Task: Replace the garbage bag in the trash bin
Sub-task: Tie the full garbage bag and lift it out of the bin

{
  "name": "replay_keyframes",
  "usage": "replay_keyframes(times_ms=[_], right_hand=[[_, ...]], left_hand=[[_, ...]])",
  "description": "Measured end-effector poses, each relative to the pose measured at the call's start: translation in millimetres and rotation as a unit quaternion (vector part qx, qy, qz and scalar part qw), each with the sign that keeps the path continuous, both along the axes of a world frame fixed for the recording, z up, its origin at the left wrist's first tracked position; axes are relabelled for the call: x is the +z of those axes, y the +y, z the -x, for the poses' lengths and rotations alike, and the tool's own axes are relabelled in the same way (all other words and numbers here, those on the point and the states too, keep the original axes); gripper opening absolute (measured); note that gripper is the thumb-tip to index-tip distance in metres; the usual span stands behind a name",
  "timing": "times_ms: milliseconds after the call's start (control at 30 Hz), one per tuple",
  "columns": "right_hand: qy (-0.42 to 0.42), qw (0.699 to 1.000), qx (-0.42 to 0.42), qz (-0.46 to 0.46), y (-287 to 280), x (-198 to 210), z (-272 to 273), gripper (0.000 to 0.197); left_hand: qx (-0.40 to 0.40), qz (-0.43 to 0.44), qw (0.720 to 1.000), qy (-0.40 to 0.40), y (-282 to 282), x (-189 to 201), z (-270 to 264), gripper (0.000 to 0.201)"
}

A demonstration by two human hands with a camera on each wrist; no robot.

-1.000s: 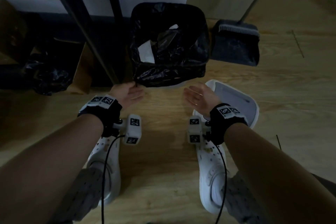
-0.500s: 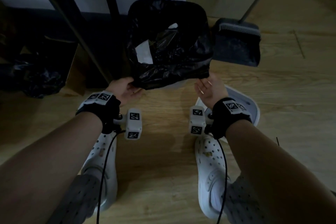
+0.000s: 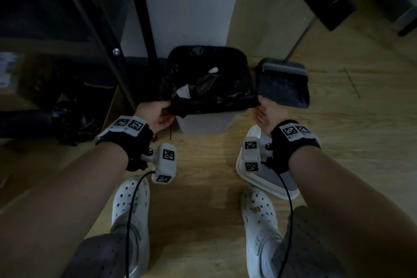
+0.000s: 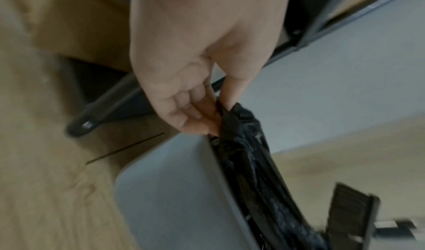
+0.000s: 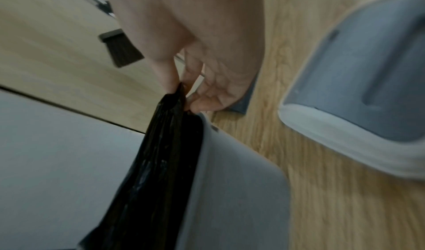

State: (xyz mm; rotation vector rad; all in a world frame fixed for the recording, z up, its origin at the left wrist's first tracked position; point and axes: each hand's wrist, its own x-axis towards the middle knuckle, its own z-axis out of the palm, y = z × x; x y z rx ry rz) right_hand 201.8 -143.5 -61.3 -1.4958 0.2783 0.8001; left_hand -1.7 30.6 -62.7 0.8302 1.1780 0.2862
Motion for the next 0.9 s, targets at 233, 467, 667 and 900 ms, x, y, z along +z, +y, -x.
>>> replay_keyframes(times_ms=[233, 467, 667, 900], right_hand=[[-0.063, 0.994, 0.077, 0.042, 21.9, 37.2, -22.1, 0.018], [-0.119, 0.981, 0.152, 0.015, 41.6, 53.3, -34.8, 0.006], [-0.093, 0.973, 0.205, -0.056, 47.7, 54.8, -38.9, 0.014], [-0.082, 0.922, 0.372, -0.071, 43.3, 53.0, -36.5, 0.014]], left_hand=[[-0.031, -0.091, 0.994, 0.049, 19.9, 40.6, -35.3, 0.02], [-0.075, -0.161, 0.984, 0.019, 28.5, 69.3, -69.5, 0.007], [-0.065, -0.148, 0.987, -0.018, 28.1, 66.1, -76.6, 0.016], [-0.065, -0.146, 0.987, -0.001, 27.4, 52.3, -76.4, 0.023]])
